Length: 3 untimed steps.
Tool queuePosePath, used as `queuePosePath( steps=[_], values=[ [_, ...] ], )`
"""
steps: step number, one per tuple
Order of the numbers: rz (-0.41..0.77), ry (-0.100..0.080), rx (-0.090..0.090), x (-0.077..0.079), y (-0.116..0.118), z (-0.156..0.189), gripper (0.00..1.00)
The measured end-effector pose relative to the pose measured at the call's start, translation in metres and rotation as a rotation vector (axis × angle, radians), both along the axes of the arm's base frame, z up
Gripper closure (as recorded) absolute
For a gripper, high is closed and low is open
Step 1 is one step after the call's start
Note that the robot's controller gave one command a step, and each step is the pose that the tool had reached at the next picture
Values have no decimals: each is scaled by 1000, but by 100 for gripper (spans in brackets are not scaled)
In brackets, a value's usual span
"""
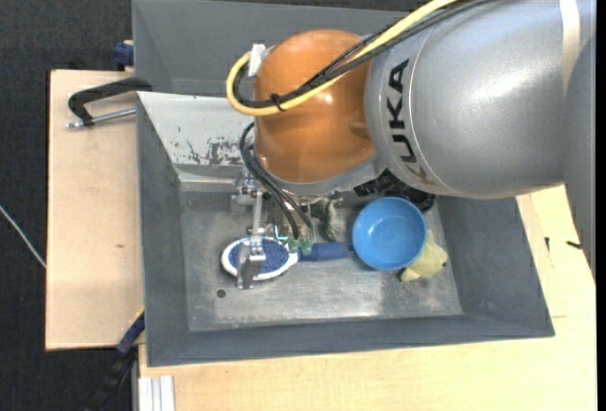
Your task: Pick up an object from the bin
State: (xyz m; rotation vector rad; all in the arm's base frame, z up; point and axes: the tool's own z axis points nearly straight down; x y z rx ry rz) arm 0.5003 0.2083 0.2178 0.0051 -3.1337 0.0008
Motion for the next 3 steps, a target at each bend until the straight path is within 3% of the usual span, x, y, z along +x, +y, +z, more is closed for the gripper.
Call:
queuePosePath(
  steps=[1,2,3],
  values=[
    [-147,-12,2,-4,-49,-129,0],
    [-148,-11,3,-5,-49,-130,100],
    [48,-21,4,32,-66,24,100]
  ],
)
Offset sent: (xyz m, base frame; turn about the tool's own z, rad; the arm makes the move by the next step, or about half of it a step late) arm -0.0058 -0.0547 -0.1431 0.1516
